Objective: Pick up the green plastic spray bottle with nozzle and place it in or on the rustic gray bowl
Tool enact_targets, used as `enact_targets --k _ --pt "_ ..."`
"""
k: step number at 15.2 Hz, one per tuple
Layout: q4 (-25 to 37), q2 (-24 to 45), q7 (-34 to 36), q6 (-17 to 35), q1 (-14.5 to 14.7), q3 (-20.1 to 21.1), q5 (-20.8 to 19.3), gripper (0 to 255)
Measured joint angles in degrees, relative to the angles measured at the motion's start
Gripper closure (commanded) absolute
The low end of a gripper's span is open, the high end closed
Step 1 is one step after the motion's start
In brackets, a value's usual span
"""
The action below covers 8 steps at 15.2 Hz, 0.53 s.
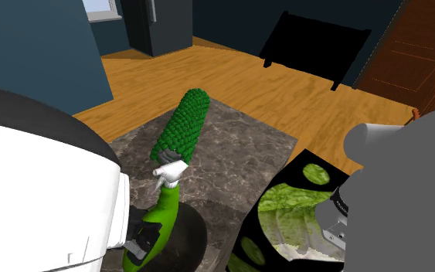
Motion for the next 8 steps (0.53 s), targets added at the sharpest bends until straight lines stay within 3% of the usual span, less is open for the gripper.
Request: enact_targets --k 7,8 --pt "-1.27 -0.2 0.03 1.13 0.45 0.1 0.23 255" --pt "-1.28 -0.2 0.03 1.13 0.45 0.1 0.23 0"
